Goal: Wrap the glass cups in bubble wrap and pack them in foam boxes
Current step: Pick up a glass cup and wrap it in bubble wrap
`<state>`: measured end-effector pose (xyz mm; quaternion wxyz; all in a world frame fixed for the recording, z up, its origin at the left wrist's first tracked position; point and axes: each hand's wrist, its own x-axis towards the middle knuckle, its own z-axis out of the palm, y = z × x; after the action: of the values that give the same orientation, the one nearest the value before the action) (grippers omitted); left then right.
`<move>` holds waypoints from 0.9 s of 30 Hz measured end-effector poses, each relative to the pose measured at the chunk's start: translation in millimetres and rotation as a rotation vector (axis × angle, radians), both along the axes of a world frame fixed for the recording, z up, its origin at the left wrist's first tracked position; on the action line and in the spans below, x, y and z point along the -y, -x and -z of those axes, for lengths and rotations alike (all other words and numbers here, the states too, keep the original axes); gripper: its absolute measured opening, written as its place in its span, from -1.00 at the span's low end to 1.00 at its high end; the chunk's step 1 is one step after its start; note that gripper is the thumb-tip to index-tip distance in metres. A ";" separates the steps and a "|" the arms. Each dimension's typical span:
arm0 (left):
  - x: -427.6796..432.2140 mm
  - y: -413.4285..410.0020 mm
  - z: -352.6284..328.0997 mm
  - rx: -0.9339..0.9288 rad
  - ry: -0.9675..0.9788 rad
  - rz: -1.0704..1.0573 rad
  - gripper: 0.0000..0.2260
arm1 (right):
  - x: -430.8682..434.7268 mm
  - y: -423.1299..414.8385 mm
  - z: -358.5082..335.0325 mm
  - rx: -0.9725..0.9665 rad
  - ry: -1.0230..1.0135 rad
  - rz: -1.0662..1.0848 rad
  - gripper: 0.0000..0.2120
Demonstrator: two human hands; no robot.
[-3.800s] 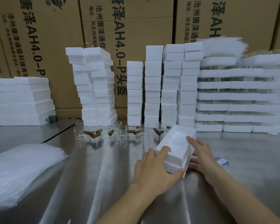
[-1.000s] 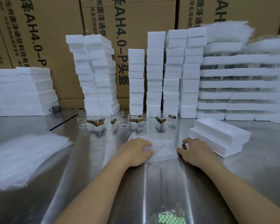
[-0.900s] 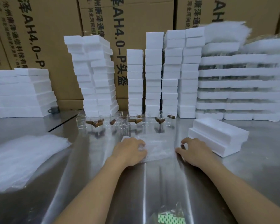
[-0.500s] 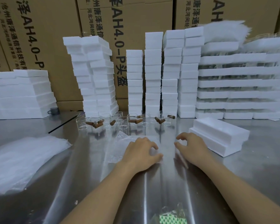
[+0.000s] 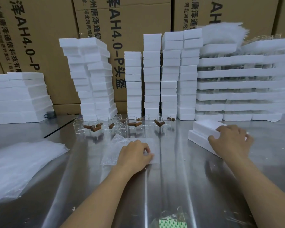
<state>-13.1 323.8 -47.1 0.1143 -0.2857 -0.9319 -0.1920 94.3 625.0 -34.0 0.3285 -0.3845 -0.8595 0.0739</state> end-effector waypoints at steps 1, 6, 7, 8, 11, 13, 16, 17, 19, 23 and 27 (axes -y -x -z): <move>0.2 1.1 0.3 -0.024 0.007 -0.015 -0.85 | -1.5 0.1 0.2 0.025 -0.001 0.008 -0.61; 4.3 3.6 -0.5 -0.013 -0.029 -0.019 -0.89 | -6.4 -3.3 2.9 -0.010 -0.056 0.041 -0.61; 3.9 3.5 0.0 -0.019 -0.035 -0.004 -0.89 | -5.1 -2.9 3.8 -0.048 -0.092 0.016 -0.60; 2.9 3.5 1.1 -0.036 -0.051 0.008 -0.89 | -2.6 -1.7 4.2 -0.089 -0.133 -0.028 -0.58; -1.6 4.7 2.6 -0.118 -0.177 0.040 -0.80 | 11.9 6.5 2.4 -0.131 -0.215 -0.249 -0.59; -1.9 8.7 2.3 -0.141 -0.199 0.027 -0.66 | 25.0 14.0 1.8 -0.087 -0.191 -0.434 -0.61; 4.9 18.5 8.4 0.015 0.038 -0.025 -0.46 | 40.9 22.1 9.4 0.074 -0.052 -0.648 -0.54; 7.7 21.2 12.1 0.078 0.139 -0.034 -0.43 | 42.3 24.1 13.6 0.135 -0.015 -0.666 -0.50; 11.0 25.3 16.4 0.136 0.164 -0.044 -0.48 | 38.5 26.3 19.5 0.231 0.043 -0.633 -0.42; 14.2 40.9 6.4 0.061 -0.153 -0.149 -0.60 | 23.1 23.1 24.0 0.297 0.085 -0.506 -0.37; 31.4 82.6 -14.9 0.077 -0.345 -0.336 -0.79 | 15.0 24.8 28.3 0.300 0.132 -0.475 -0.40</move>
<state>-95.7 292.4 -32.1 0.1560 -0.0954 -0.9234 -0.3374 69.6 610.0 -62.3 0.1457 -0.1994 -0.9578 0.1469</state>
